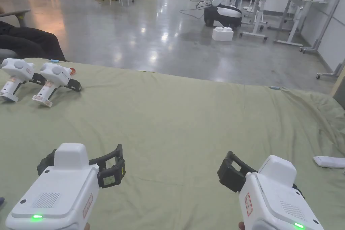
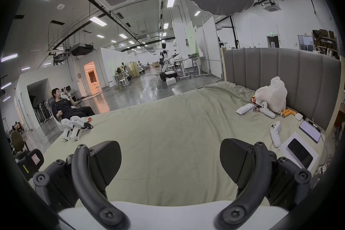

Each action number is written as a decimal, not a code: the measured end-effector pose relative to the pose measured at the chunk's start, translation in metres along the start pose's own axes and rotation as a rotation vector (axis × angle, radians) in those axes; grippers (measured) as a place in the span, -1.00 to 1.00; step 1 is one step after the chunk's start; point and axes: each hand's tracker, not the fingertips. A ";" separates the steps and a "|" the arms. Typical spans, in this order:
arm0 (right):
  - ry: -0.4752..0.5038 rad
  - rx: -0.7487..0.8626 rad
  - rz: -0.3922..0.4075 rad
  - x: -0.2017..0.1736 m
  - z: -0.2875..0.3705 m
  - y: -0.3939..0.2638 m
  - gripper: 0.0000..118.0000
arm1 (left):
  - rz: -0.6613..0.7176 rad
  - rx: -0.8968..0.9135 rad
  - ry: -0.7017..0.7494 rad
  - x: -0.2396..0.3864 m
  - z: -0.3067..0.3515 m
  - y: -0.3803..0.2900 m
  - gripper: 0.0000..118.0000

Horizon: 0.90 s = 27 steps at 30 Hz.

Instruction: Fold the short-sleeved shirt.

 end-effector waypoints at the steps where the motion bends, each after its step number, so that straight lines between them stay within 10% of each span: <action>1: -0.008 -0.006 -0.004 -0.001 0.000 0.001 0.83 | 0.001 0.003 -0.005 0.000 0.000 0.000 0.87; 27: -0.050 -0.069 0.044 -0.009 -0.017 0.001 0.83 | -0.054 0.013 0.033 -0.003 -0.001 0.001 0.87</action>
